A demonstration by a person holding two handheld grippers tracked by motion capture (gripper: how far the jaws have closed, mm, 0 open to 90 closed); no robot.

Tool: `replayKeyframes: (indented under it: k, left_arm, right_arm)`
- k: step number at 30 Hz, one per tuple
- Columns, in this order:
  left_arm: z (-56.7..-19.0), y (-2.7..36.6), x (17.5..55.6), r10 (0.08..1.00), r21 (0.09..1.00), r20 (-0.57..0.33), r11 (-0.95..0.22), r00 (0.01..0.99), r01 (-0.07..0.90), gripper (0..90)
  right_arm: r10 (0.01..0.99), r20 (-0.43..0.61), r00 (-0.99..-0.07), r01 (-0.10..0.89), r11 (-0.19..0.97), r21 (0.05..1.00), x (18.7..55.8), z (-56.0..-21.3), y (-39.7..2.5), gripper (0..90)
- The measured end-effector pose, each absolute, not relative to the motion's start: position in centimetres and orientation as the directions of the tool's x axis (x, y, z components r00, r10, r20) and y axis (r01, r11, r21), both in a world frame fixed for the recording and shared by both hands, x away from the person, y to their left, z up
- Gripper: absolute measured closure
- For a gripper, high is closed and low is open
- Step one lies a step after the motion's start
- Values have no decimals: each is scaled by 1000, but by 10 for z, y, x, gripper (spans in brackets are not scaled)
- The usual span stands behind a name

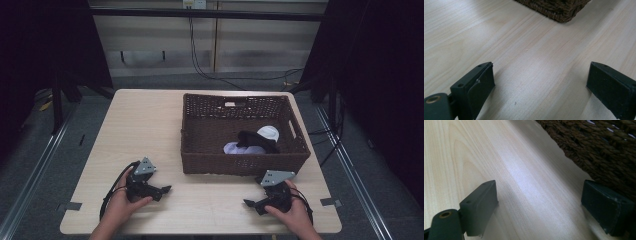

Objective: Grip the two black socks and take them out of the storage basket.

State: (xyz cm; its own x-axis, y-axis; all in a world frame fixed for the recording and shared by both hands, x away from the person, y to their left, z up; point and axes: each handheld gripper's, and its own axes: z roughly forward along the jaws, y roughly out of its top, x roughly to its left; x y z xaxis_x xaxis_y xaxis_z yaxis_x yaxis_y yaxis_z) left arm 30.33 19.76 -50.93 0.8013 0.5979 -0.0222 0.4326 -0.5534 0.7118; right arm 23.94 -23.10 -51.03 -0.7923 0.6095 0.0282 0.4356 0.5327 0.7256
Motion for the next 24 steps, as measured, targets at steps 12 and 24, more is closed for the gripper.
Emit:
replayKeyframes:
  k: [12, 24]
  left_arm:
    - [-509, 198, 303, 597, 710, -22, -556, 802, 433, 67]
    - [-509, 198, 303, 597, 710, -22, -556, 802, 433, 67]
  right_arm:
    - [627, 34, -778, 454, 524, 721, 240, -510, -231, 134]
    - [641, 82, -763, 539, 561, 628, 242, -495, -225, 184]
